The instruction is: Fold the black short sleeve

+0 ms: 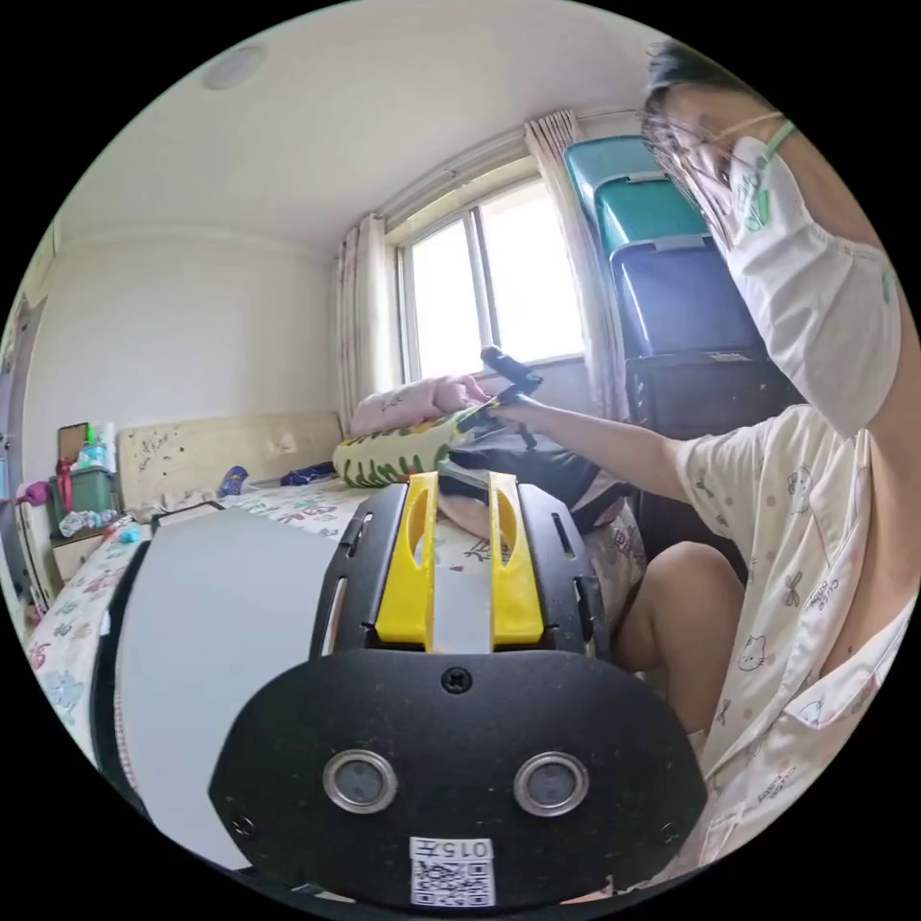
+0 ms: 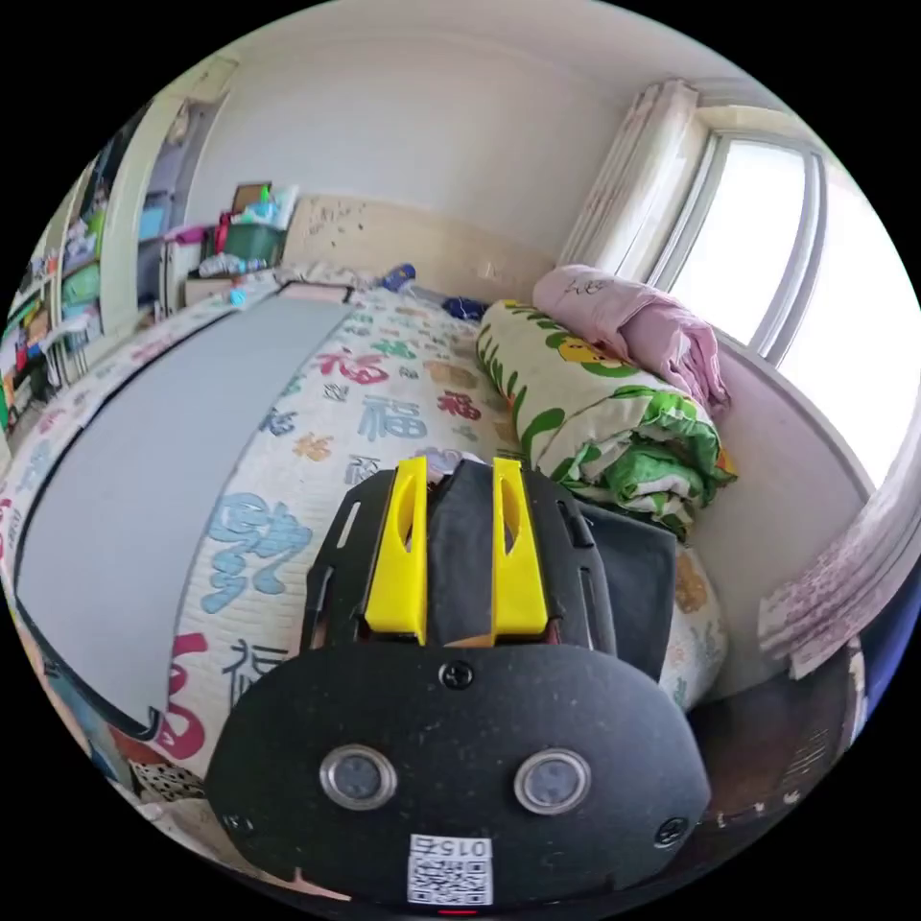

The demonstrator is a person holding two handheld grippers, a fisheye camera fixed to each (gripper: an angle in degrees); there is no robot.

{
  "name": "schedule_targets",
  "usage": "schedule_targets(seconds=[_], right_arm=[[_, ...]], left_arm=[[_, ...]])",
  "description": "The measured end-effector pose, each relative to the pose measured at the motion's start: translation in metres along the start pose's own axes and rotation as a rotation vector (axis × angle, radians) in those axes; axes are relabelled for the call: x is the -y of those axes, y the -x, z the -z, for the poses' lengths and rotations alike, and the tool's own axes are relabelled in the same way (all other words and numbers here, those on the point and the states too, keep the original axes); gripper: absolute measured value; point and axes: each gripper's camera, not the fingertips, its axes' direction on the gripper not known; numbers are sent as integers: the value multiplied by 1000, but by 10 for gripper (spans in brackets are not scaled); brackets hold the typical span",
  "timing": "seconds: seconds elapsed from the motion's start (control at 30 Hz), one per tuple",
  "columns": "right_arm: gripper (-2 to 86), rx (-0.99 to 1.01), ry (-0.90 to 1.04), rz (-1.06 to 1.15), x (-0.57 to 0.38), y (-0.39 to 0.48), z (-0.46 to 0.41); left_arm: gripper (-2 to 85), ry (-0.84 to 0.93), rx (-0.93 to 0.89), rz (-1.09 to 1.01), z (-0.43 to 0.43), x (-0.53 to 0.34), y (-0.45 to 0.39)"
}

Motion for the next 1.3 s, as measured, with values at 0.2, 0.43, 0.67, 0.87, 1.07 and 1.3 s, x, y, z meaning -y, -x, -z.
schedule_targets(seconds=[0.2,0.43,0.67,0.87,1.07,1.3], right_arm=[[72,56,315,73,31,-17,-80],[15,225,-140,4,-13,-75,81],[5,883,-659,229,-143,-79,321],[5,1199,-718,272,-241,-77,362],[11,1424,-667,347,-277,-106,360],[29,1295,-691,344,-303,-143,380]], left_arm=[[81,80,-138,147,-59,-20,27],[75,-31,-158,124,-45,-28,37],[108,-22,-248,341,-77,-39,107],[121,-30,-242,457,-77,-64,126],[122,-44,-163,407,-57,-55,117],[99,-274,-1,355,-3,-37,94]])
